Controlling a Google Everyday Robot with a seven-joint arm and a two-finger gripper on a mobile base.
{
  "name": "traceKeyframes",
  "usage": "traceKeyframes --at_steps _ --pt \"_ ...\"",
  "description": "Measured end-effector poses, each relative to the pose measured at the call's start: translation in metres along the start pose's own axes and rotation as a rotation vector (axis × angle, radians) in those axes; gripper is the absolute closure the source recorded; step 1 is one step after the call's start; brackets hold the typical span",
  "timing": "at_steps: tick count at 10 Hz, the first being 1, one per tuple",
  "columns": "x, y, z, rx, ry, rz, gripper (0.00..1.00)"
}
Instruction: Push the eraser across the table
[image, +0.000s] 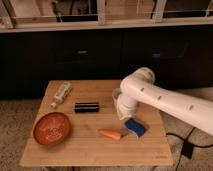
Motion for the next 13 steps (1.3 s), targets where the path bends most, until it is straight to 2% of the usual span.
traceKeyframes --at_steps 3,4,6,8,10,13 --pt "-0.007 -0.006 0.007 -0.004 -0.017 -0.012 0.50" --pt "-0.014 -0.011 0.010 -0.005 -0.021 -0.015 0.49" --pt "-0.025 -0.018 0.014 -0.010 -0.032 -0.021 0.59" --pt "-0.020 -0.020 0.017 -0.017 -0.042 -0.026 0.77" --pt "-0.022 -0.023 0.020 -0.019 -0.049 -0.031 0.79" --pt "-0.048 -0.039 0.032 -0.030 -0.069 -0.047 0.79"
